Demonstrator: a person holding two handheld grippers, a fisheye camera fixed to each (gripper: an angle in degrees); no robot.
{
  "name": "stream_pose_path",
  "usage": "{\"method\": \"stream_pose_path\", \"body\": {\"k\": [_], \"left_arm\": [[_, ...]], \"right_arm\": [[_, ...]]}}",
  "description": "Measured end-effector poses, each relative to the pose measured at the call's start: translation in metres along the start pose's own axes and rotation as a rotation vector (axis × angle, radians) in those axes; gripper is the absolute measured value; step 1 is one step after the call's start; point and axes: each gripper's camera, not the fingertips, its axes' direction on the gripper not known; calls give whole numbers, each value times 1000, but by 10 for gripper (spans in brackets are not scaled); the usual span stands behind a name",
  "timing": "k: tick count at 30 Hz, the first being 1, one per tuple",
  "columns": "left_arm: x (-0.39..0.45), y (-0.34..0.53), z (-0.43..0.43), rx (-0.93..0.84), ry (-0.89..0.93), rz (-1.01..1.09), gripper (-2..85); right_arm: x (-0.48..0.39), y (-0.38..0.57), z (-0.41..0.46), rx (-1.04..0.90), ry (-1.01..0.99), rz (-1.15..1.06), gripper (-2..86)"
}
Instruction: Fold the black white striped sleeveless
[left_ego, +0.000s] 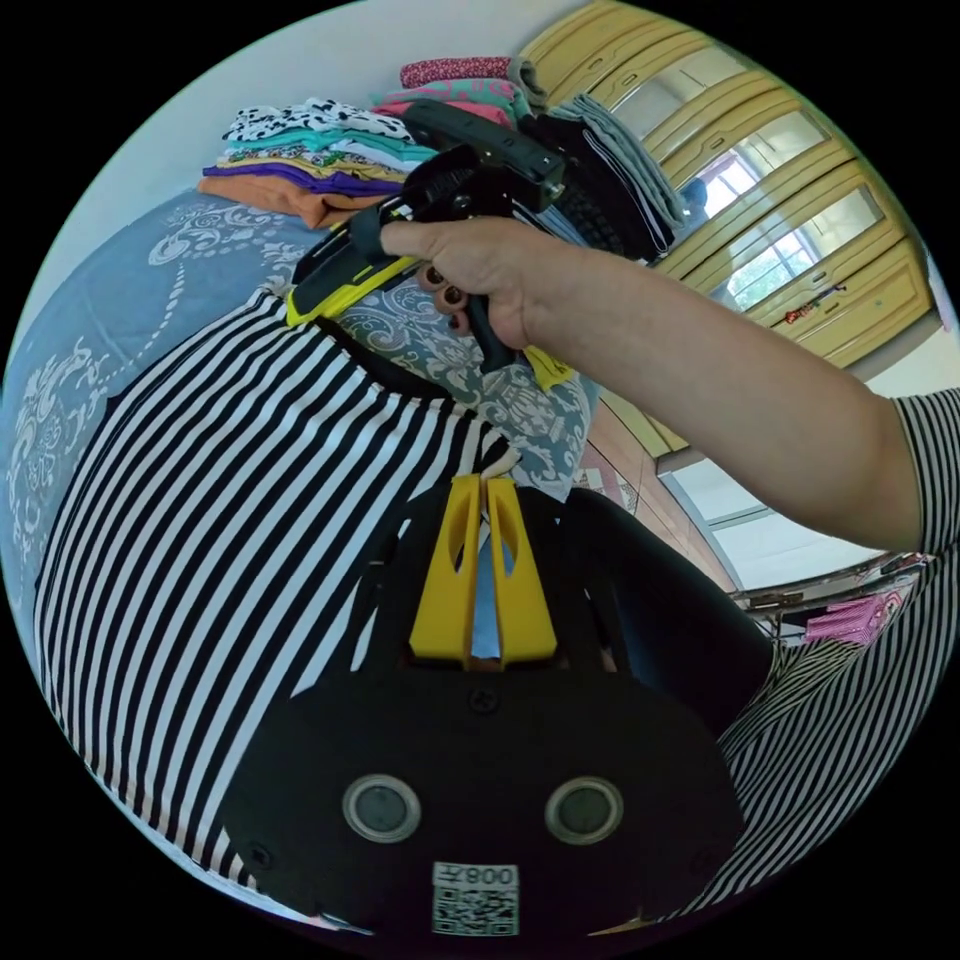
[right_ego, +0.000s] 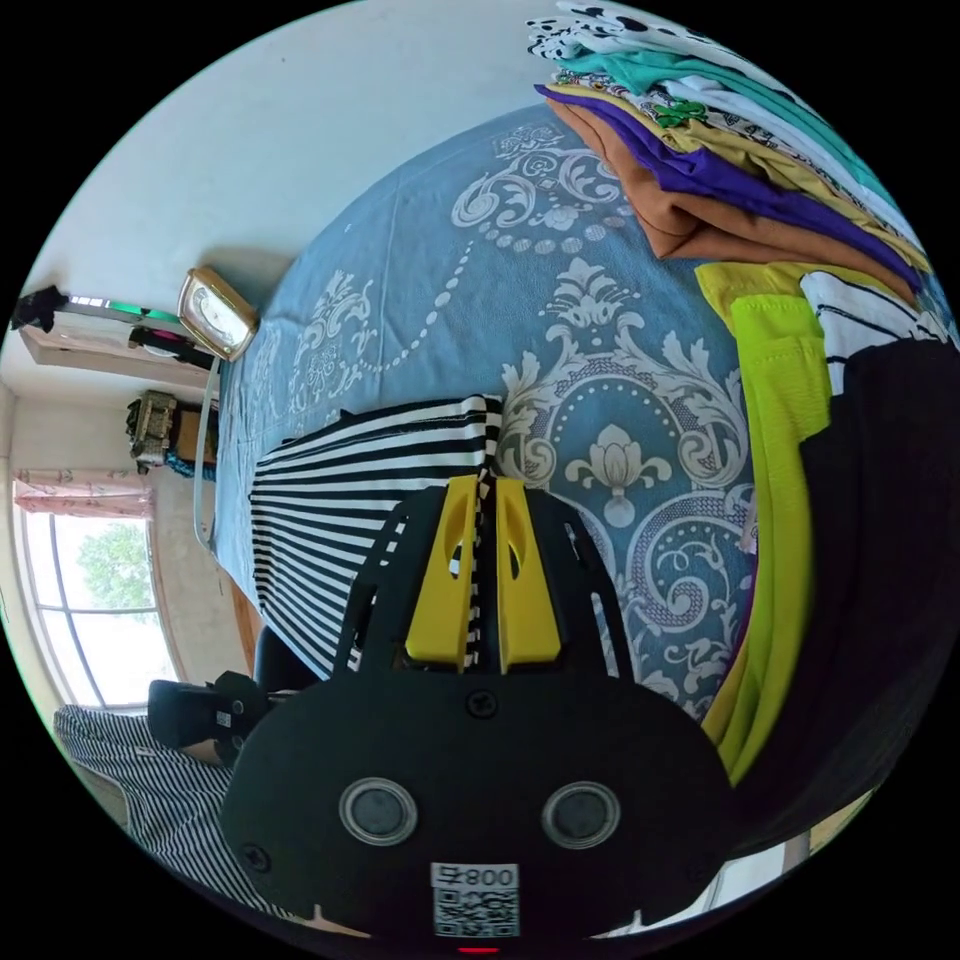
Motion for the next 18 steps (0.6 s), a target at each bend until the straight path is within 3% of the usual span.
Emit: {"method": "stream_pose_path", "body": {"k": [9,18], "left_arm": [[-46,151,-45,177,60,-92,10],[-115,401,-97,382,100,-314,10]], "right_arm": [[-48,-1,19,79,-208,1,26],[-171,3,80,117,-420,-102,24]]}}
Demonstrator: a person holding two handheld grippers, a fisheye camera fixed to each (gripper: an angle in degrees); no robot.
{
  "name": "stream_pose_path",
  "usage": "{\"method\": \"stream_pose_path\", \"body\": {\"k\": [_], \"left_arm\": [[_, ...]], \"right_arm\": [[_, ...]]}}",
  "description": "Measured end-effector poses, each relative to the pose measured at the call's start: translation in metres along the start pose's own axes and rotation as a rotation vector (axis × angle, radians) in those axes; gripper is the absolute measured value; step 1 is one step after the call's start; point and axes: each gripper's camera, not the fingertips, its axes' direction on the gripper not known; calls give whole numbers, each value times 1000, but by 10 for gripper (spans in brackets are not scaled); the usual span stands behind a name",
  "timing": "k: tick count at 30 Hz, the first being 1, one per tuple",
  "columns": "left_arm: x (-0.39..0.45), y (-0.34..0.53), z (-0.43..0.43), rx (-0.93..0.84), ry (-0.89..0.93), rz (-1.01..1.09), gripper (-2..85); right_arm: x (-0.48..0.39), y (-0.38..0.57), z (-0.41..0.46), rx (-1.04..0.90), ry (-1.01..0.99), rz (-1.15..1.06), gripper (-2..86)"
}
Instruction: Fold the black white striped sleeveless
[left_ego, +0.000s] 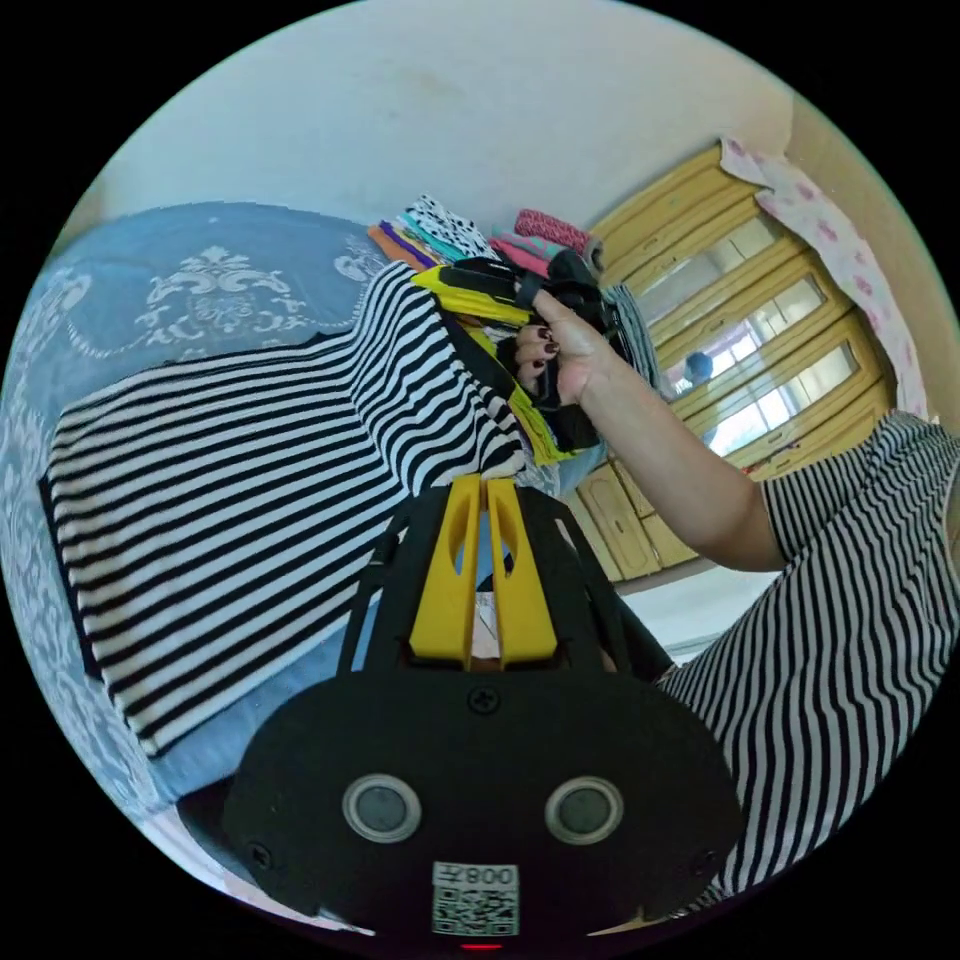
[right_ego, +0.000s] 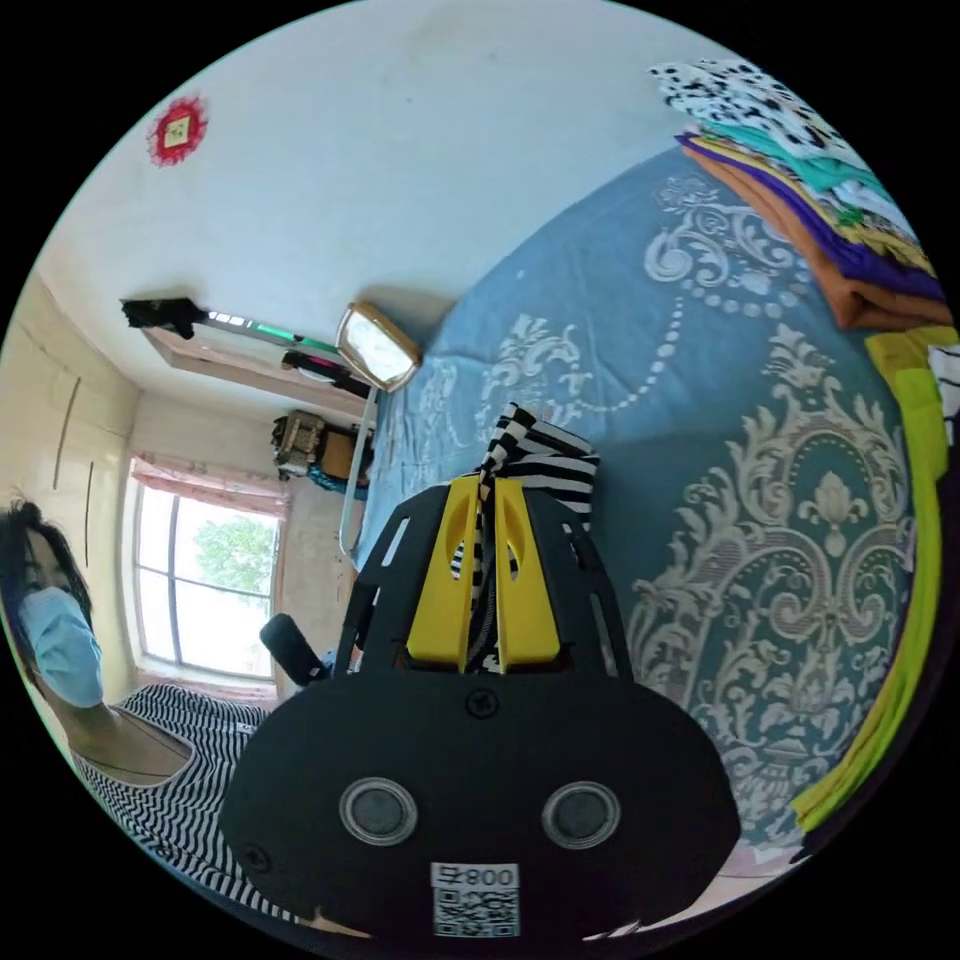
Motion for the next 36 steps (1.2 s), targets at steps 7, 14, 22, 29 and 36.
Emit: {"method": "stream_pose_path", "body": {"k": [7,14,22,29,36], "left_arm": [[-126,186,-91,166,-2,-286,10],[-232,358,-129,272,13,-509,8],[-322,518,-144,344,57,-685,9],[-382,634,-137,361,102,-801,9],[-422,727,-124,381,200,-915,10]], "right_arm": [[-80,-10,145,-112,-26,-99,26],[-123,-13,294,-227,-3,-110,27],[-163,-14,459,-349,46,-116,26],[-188,-10,557,-398,72,-111,26],[-215,-3,640,-444,107,-125,27]]}}
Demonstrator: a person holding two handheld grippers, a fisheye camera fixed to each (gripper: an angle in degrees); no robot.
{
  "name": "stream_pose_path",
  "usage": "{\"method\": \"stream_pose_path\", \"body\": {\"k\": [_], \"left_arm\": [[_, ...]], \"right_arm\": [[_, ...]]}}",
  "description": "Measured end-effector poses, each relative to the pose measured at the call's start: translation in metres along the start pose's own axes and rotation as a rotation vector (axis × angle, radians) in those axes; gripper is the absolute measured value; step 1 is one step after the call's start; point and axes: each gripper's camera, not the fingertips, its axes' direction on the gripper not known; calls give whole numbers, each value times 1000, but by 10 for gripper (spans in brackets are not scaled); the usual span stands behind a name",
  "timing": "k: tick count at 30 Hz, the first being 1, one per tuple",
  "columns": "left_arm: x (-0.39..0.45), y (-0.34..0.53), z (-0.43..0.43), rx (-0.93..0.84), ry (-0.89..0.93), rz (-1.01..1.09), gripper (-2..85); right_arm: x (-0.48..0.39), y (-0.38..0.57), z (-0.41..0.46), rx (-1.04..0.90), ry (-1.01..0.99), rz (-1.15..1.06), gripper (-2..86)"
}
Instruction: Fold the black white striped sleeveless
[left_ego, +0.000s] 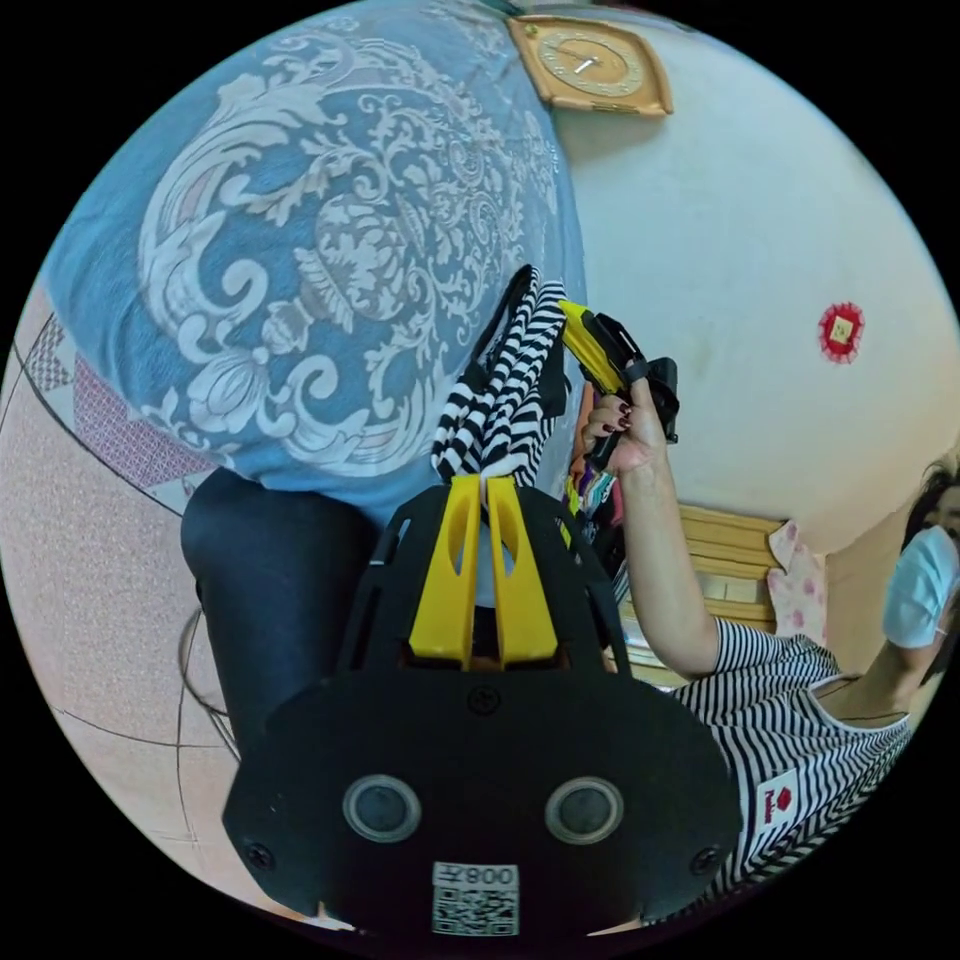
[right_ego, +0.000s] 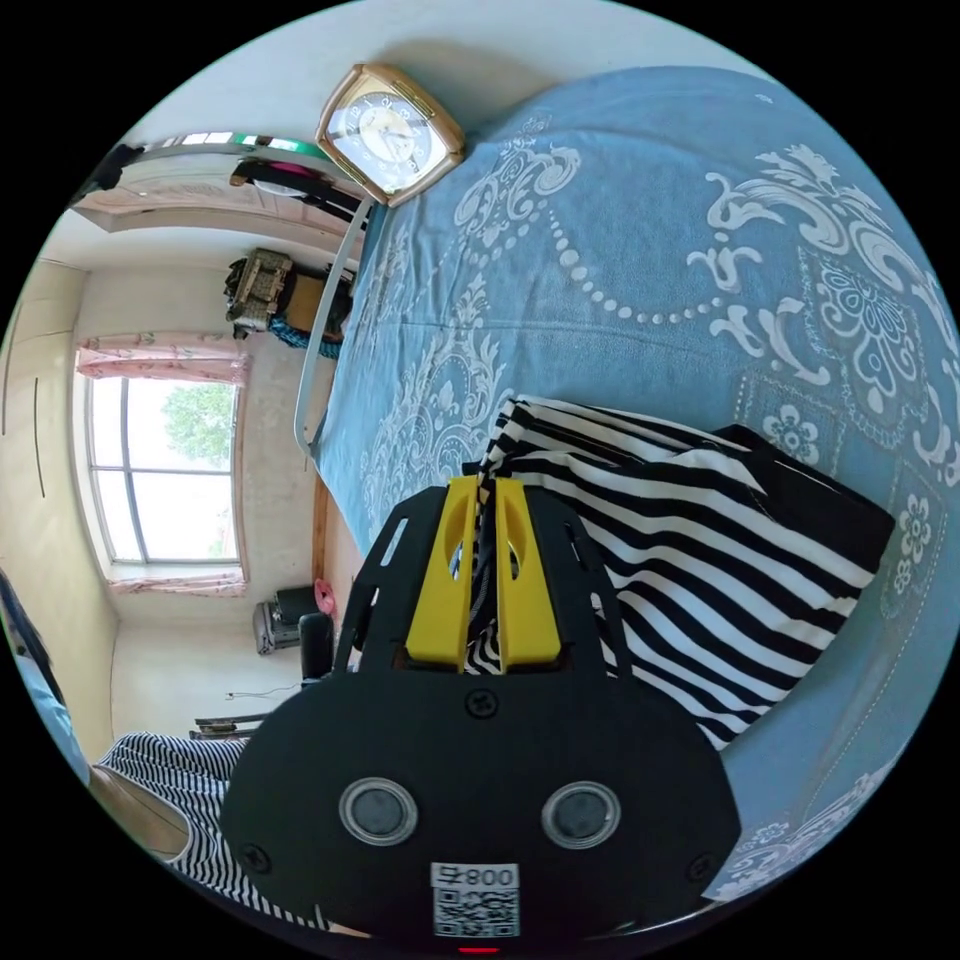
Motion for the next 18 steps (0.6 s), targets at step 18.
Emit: {"method": "stream_pose_path", "body": {"k": [18], "left_arm": [[-83,76,-48,79,2,96,3]], "right_arm": [[-113,-29,70,30,72,-203,15]]}}
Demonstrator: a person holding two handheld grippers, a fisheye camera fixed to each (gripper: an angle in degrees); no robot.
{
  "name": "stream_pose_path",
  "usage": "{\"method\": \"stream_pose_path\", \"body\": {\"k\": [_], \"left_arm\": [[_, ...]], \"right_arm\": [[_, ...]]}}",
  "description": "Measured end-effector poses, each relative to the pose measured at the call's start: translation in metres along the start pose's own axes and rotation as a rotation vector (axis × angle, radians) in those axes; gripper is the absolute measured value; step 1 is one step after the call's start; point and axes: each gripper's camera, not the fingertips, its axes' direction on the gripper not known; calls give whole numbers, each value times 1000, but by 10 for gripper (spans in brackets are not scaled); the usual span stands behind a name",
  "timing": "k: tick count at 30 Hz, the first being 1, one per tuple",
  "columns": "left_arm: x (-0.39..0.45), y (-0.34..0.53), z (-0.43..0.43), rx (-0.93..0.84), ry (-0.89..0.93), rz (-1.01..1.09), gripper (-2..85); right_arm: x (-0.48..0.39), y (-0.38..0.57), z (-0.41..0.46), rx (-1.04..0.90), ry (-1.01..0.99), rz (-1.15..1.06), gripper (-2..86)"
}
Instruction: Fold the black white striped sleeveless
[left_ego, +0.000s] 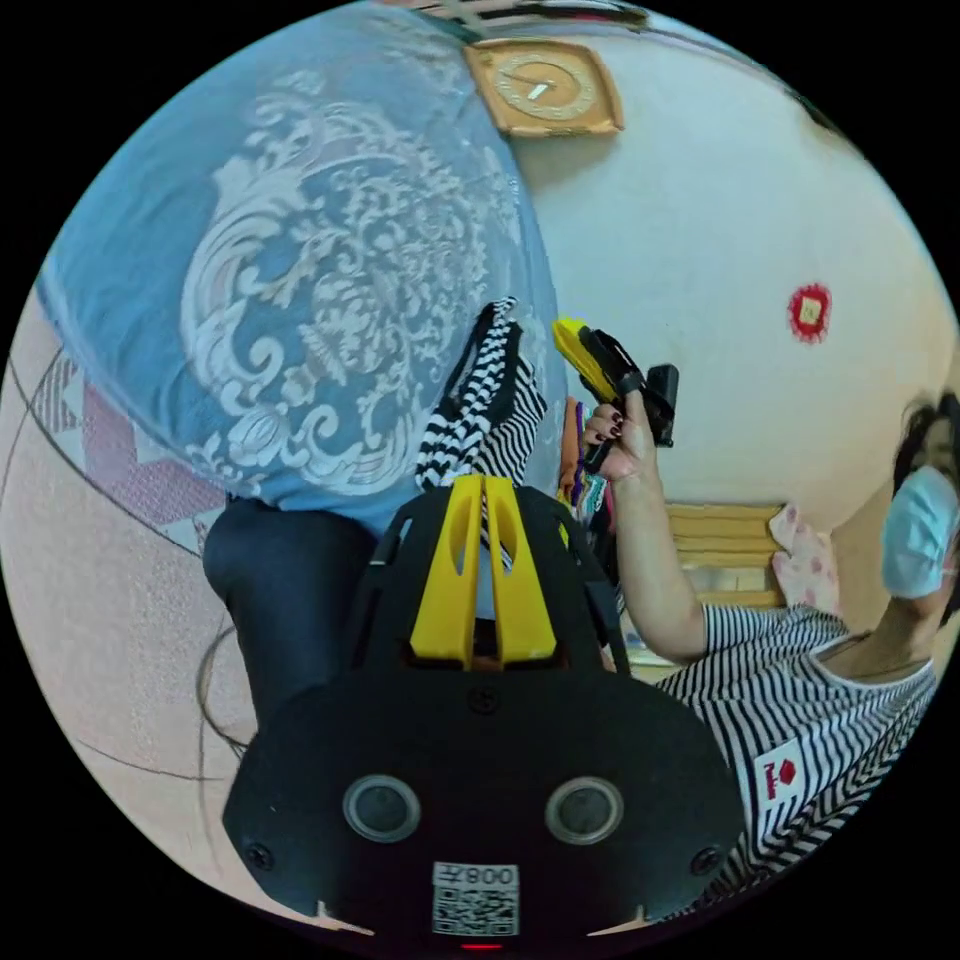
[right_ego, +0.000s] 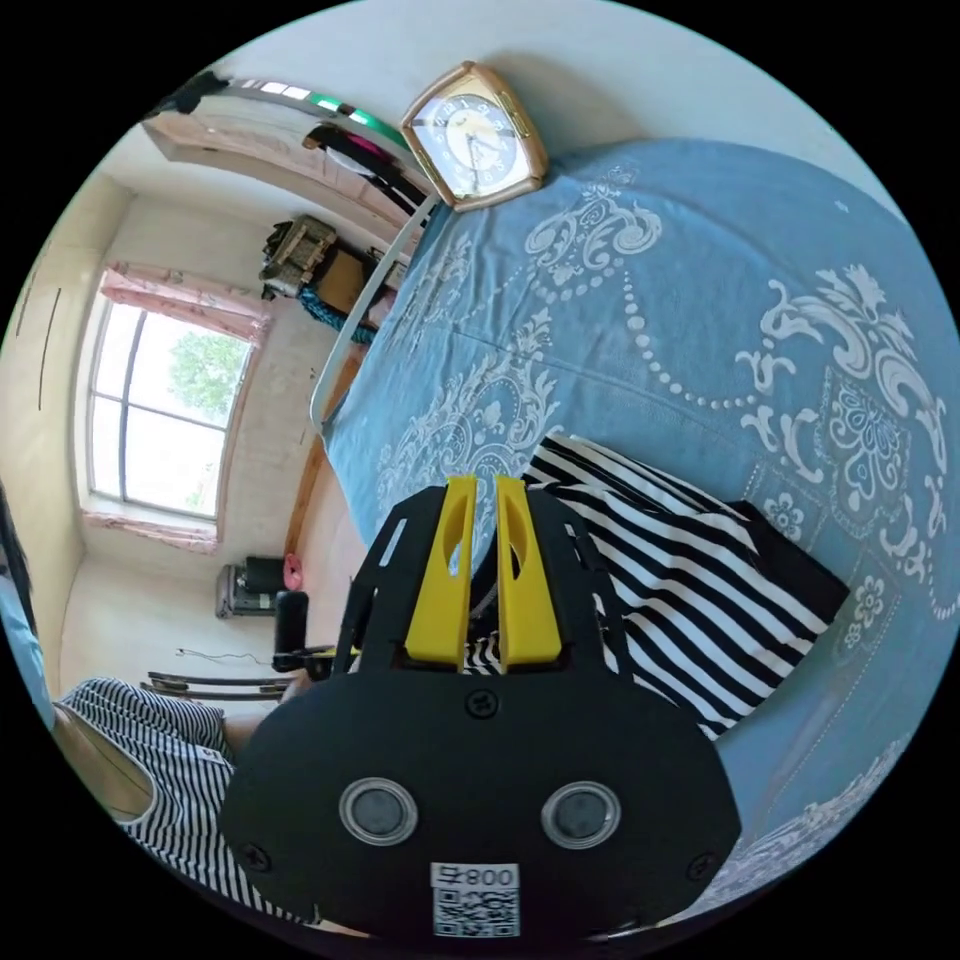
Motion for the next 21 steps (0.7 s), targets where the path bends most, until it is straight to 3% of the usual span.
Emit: {"method": "stream_pose_path", "body": {"k": [5,10,18,21], "left_arm": [[34,1,33,-103,-157,212,2],[33,2,60,-163,-354,225,2],[27,20,59,-148,-323,188,1],[19,22,61,-142,-278,151,1]], "right_arm": [[-14,-7,45,-95,153,-21,4],[-25,-22,96,-190,250,-54,1],[-33,-28,77,-116,228,-58,1],[-14,-36,93,-196,222,-23,1]]}}
